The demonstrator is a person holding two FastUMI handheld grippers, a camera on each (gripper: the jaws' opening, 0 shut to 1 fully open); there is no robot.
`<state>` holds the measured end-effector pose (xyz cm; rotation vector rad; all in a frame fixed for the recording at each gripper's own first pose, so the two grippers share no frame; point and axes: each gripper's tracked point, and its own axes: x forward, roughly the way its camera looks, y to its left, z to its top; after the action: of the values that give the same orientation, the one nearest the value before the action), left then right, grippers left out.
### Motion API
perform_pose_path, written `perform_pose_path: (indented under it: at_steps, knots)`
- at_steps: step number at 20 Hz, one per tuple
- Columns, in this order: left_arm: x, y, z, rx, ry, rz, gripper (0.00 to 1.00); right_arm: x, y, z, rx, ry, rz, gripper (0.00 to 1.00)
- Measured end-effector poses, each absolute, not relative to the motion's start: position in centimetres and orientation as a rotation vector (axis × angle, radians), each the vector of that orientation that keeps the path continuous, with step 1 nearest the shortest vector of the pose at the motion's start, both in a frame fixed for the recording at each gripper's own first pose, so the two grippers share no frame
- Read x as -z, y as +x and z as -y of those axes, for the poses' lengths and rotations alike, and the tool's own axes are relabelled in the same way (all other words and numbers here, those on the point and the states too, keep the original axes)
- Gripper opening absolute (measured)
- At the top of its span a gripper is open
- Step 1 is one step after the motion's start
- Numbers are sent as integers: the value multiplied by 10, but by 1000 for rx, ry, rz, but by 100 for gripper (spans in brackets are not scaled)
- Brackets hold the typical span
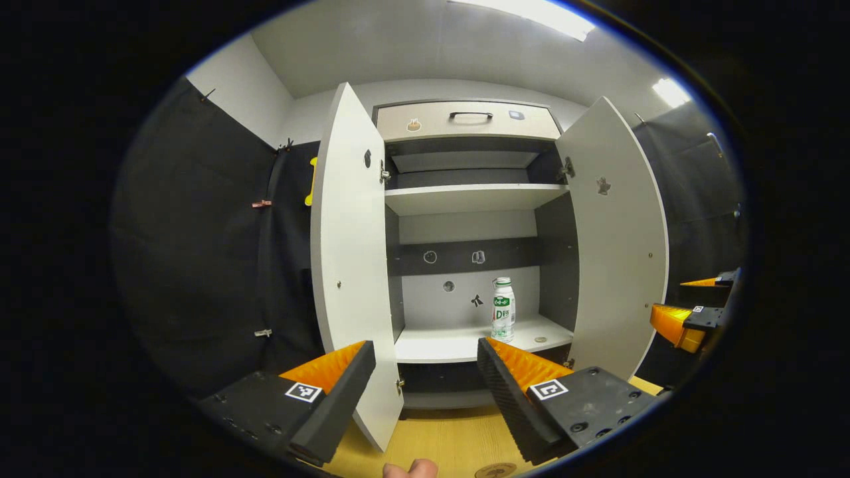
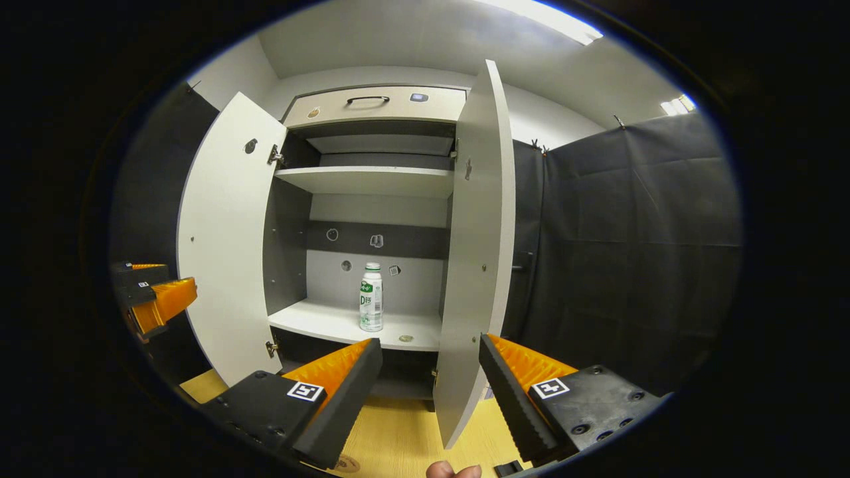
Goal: Grasp the bottle in the cabinet with the left hand and place it on the coaster, then close the right door with the right hand and the left door with the left hand.
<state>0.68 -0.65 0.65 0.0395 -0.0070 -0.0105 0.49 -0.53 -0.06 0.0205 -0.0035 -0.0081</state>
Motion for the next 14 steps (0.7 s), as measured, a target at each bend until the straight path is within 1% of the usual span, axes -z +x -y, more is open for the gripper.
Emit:
perform_pose_path:
  at_steps: [9, 14]
  knots:
    - [-11, 6, 10, 19, 38, 20, 98, -4, 3, -5, -12, 22, 12, 97]
    - [-12, 13, 24, 48, 29, 25, 98, -6, -1, 1, -7, 23, 18, 97]
